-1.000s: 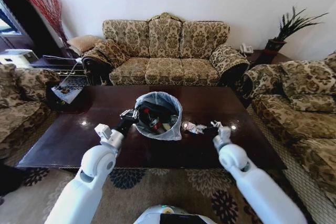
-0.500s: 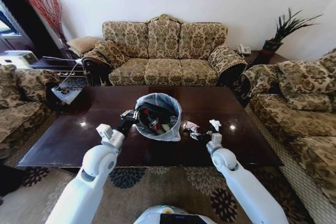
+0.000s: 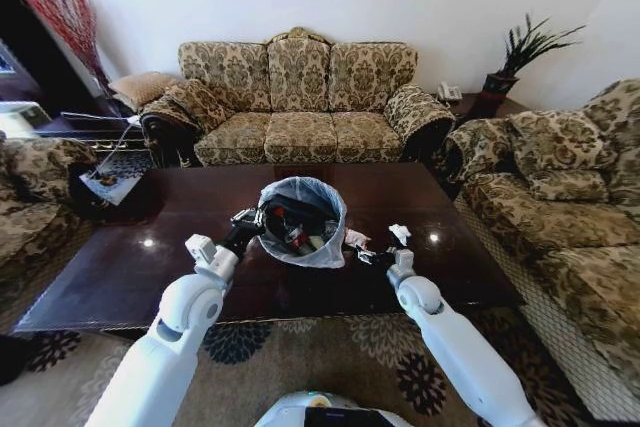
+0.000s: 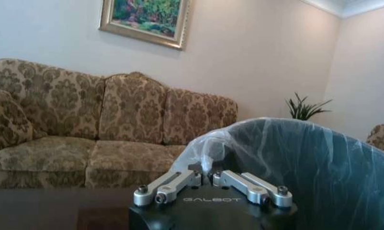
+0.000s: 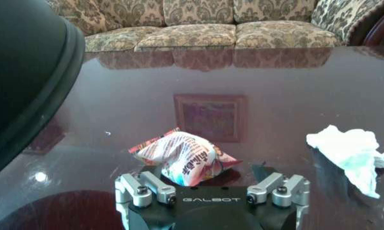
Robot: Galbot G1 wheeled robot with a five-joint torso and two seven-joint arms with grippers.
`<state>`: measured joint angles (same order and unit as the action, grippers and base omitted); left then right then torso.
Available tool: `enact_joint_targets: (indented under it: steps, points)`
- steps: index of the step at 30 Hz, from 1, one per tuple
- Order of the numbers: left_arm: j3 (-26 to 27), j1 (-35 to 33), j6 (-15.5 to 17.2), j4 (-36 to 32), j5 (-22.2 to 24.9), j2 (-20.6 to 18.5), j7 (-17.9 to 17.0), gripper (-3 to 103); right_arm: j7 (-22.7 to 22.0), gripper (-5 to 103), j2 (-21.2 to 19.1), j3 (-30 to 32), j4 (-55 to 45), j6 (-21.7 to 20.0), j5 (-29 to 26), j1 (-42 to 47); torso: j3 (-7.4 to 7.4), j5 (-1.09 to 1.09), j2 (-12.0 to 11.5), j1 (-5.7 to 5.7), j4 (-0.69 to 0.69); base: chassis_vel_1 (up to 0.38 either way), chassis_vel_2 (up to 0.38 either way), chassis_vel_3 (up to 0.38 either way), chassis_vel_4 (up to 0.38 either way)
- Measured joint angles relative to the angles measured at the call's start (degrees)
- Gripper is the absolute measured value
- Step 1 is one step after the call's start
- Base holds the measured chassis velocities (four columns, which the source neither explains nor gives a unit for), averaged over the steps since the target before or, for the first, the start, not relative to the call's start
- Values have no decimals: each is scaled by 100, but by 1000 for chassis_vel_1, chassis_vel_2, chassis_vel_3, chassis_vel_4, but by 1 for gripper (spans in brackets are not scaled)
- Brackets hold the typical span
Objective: Move to the front of the table and place the trash on the table into the trash bin.
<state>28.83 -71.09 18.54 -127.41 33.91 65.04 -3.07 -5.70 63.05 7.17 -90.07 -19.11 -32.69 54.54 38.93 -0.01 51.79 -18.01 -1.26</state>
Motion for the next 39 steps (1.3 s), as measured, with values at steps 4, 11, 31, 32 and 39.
enact_joint_targets:
  steps: [4,11,31,32,39]
  points:
    - [-4,12,0,-1,1,-24,0,3,34,78,72,-13,187,20,55,-110,0,1,0,0,1,0,0,0,0]
    - [16,2,1,-47,26,-109,-2,3,70,51,221,20,403,86,158,-221,0,0,0,0,0,0,0,0,0]
    - [53,25,-17,4,64,-85,17,3,97,0,313,75,706,271,264,-343,0,1,0,0,0,0,0,0,0]
    - [55,25,-23,5,64,-86,18,3,96,0,316,85,707,288,269,-343,0,0,0,0,0,0,0,0,0]
    - [85,2,-27,5,64,-113,19,3,-63,0,311,255,197,460,341,-251,0,2,0,0,0,0,0,0,0]
